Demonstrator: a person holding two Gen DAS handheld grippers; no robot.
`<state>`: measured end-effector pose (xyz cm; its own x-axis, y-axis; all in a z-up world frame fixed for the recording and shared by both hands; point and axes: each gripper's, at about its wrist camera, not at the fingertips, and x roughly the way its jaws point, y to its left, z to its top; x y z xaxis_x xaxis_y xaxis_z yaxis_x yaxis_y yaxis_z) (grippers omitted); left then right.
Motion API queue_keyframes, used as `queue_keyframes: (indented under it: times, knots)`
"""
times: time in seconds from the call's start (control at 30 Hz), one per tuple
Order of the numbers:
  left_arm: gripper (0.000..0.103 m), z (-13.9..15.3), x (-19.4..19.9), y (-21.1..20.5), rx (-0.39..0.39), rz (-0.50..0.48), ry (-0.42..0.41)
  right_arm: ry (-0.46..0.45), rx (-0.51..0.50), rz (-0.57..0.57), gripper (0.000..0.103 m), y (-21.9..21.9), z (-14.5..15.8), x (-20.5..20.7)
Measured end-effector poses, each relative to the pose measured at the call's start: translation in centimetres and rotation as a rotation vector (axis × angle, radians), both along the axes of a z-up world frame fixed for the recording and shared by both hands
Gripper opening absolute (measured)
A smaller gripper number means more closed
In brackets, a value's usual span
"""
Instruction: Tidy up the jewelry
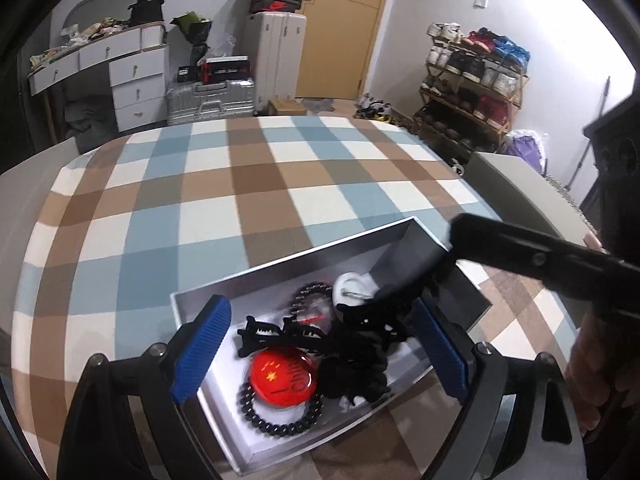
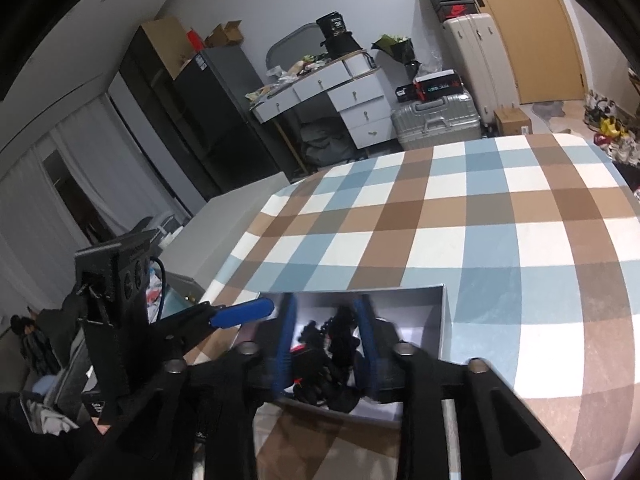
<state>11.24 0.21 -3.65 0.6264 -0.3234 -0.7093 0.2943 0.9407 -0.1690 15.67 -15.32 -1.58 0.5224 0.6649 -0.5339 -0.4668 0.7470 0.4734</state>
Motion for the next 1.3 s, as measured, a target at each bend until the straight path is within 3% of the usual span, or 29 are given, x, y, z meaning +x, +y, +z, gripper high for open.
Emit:
queue_keyframes:
  times: [0.07,0.2,0.23,0.3,0.43,0.6,0.73,0.83,1.07,1.3]
  knots:
    - [0.09,0.2,-0.4,0.5,-0.024,0.007,-0.002,-0.008,0.009,-0.021,0.035,-0.6,0.2,-0.4]
    - [0.089,1.0,-1.2,1.1,-0.031,0.03,-0.036,-0.044,0.02,-0.061,0.046,-1.7,1.0,-1.0]
    - [0.09,1.4,-1.5,1.2,-0.027,0.043,-0.051,-0.061,0.017,-0.074,0.047,-1.9,1.3,-1.2]
    - [0.09,2.0,-2.0,1.6,-0.02,0.072,-0.085,-0.092,0.014,-0.096,0.064,-2.3,1.8,-1.7]
    - [0.09,3.6,-3.4,2.6,0.001,0.177,-0.197,-0.176,0.022,-0.122,0.069,-2.8,3.2,-3.2]
    - [0.095,4.7,-5.1,3.9,0.044,0.343,-0.358,-0.377,0.018,-0.181,0.103,-3.2,5.0,-6.6]
    - [0.097,4.1,-6.5,4.9,0.031,0.434,-0.483,-0.476,0.001,-0.19,0.103,-2.9,5.0,-8.2]
    - [0.102,3.2,-7.3,5.0,0.052,0.461,-0.551,-0.501,-0.071,-0.192,0.103,-1.9,3.9,-8.6]
    - [0.102,0.7,-6.9,4.5,0.096,0.456,-0.529,-0.546,-0.169,-0.214,0.103,-1.0,0.0,-9.2]
    - [0.102,-0.2,-7.4,3.6,0.119,0.443,-0.501,-0.533,-0.195,-0.221,0.103,-0.8,-1.6,-9.1]
